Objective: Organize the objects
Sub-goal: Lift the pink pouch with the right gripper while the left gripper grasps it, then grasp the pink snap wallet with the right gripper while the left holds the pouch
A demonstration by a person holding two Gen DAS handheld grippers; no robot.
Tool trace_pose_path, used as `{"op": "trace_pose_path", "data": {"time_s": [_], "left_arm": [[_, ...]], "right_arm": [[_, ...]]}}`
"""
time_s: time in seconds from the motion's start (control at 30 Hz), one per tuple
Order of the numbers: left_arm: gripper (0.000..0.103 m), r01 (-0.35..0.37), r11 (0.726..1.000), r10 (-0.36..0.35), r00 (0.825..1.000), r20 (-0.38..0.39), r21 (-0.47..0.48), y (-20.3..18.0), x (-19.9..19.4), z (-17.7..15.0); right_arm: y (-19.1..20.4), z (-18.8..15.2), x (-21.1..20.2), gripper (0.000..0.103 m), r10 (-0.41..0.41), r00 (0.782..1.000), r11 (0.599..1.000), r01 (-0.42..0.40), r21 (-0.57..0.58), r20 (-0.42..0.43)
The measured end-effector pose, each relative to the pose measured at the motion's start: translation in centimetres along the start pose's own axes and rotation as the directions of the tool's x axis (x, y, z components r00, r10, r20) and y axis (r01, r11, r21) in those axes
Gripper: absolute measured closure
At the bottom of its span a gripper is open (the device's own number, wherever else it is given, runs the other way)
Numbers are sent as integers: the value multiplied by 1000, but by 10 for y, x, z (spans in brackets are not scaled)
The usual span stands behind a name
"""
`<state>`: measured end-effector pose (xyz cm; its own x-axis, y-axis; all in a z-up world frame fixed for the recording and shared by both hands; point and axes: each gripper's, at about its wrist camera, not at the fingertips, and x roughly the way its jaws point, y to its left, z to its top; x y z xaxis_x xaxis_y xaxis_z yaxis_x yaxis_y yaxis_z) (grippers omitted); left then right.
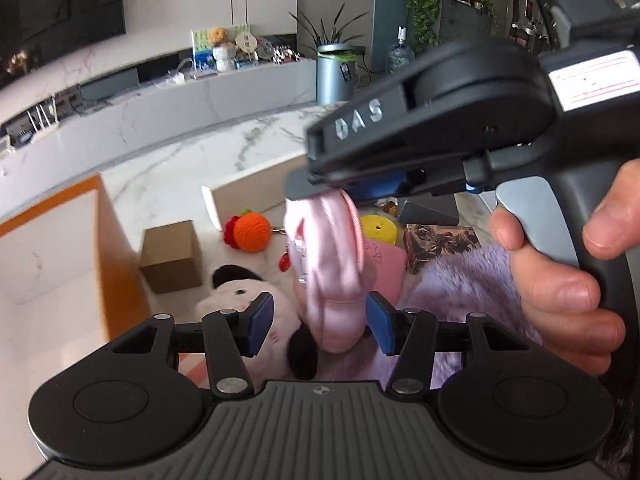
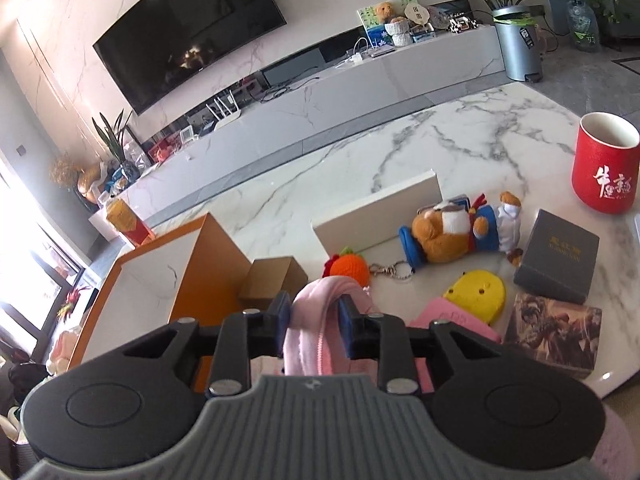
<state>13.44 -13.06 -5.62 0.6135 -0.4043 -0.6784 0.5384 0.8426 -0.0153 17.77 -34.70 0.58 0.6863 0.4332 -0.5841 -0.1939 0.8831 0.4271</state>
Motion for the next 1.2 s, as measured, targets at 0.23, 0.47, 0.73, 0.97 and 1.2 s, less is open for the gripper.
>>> {"op": "trace_pose_path", "data": {"time_s": [0.23,0.47,0.73,0.97,1.2], "left_arm": [[55,21,999,-21,1000,-15,-26,0,39,14],[66,-19,1000,19,1000,7,-10,-2,47,17],[70,1,998,-3,999,-33,-67,12,48,29],[71,-42,998,46,992,-115,37,7,64,41],[71,-3,999,10,990,-140,54,3,77,47]], "right_arm": [[-7,13,16,68,22,1000,1000,-22,-17,15],[-43,23,5,49,-21,999,998,19,54,35],[-112,7,19,48,-129,961,952,190,241,-245],[-123,-7,43,47,-83,916,903,236,360,-392],[-121,-4,66,36,-48,898,859,260,441,-437]]}}
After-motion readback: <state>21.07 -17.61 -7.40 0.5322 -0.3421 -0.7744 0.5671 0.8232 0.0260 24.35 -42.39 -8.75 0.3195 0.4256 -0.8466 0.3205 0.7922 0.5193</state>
